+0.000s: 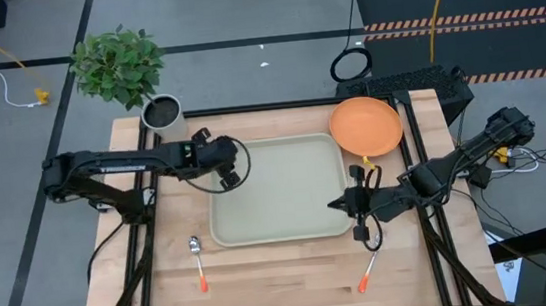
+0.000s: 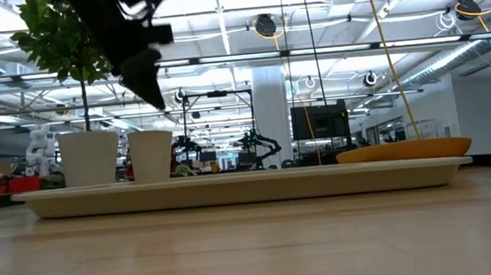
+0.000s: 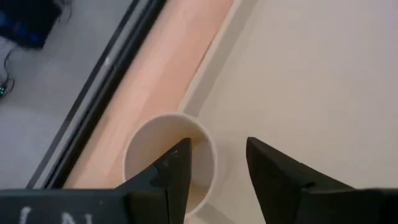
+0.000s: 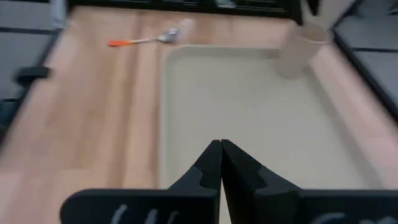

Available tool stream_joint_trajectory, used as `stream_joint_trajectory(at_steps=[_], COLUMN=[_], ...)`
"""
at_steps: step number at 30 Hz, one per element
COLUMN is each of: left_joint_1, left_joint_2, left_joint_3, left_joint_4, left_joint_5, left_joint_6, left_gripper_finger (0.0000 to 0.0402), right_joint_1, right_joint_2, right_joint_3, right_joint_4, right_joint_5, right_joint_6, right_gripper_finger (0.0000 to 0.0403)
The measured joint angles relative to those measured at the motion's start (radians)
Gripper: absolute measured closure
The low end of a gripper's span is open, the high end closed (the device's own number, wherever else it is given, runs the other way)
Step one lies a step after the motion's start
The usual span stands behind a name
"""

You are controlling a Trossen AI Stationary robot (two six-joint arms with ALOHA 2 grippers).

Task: Pick and place plate/cup/fork/spoon on tray
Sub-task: Put the orange plate on the white serving tray

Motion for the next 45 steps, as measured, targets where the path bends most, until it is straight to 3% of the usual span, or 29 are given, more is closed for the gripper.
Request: stream_joint_trajectory(at_steps=[6, 11, 19, 24, 33, 45], left_joint_1=[-0.107, -0.203, -0.305, -0.335, -0.343, -0.342], left_joint_2=[-0.092, -0.141, -0.137, -0.136, -0.135, -0.135], left_joint_3=[0.002, 0.001, 0.001, 0.001, 0.001, 0.001], left_joint_4=[0.051, 0.119, 0.206, 0.208, 0.219, 0.219], left_joint_5=[0.001, 0.002, 0.004, 0.004, 0.004, 0.005], left_joint_6=[-0.003, 0.031, 0.105, 0.106, 0.102, 0.090], left_gripper_finger=[0.0245, 0.0245, 0.0245, 0.0245, 0.0245, 0.0245], right_joint_1=[-0.012, -0.066, -0.211, -0.334, -0.535, -0.663], right_joint_2=[0.000, 0.000, -0.001, -0.001, -0.001, 0.002], right_joint_3=[0.000, -0.006, -0.106, -0.173, -0.262, -0.309], right_joint_4=[-0.161, -0.272, -0.273, -0.258, -0.255, -0.262], right_joint_5=[0.147, 0.195, 0.191, 0.092, 0.087, 0.060], right_joint_6=[0.054, 0.126, 0.142, 0.123, 0.193, 0.228], right_gripper_finger=[0.0403, 0.0403, 0.0403, 0.0397, 0.0332, 0.0211])
